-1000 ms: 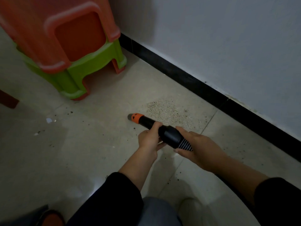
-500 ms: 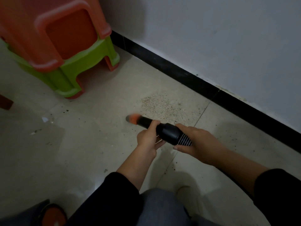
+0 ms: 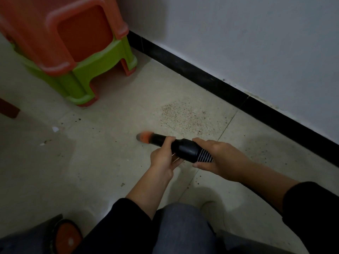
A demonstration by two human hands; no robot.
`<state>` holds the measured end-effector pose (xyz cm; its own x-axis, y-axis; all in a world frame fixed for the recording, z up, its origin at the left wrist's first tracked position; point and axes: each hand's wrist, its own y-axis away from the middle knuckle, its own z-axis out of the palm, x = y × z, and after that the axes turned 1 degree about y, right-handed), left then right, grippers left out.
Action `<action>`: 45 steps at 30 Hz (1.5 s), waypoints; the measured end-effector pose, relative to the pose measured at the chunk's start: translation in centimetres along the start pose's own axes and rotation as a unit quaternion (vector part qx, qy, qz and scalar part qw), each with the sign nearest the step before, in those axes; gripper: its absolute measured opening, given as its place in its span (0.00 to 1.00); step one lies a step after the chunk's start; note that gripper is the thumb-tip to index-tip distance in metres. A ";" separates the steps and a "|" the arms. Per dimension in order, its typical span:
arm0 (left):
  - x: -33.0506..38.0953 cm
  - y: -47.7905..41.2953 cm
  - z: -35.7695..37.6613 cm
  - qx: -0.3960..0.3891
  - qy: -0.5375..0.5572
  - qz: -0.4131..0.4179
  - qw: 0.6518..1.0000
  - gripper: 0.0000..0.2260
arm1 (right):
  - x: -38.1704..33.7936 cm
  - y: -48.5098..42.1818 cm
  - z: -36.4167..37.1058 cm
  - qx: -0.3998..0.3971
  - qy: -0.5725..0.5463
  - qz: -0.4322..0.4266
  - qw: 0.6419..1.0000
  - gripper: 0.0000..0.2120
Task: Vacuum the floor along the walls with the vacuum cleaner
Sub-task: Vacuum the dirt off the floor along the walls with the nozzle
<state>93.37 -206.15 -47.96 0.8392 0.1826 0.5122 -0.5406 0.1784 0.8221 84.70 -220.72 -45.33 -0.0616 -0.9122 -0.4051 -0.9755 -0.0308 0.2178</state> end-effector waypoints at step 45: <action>-3.8 3.3 1.6 -0.032 0.008 -0.055 0.998 0.11 | 0.5 5.6 -1.8 -0.051 0.023 0.051 0.997 0.30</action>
<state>88.54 -207.79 -46.83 0.8928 0.1746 0.4152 -0.4485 0.2588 0.8555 79.63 -222.06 -42.76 -0.1477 -0.9307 -0.3348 -0.9381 0.0246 0.3456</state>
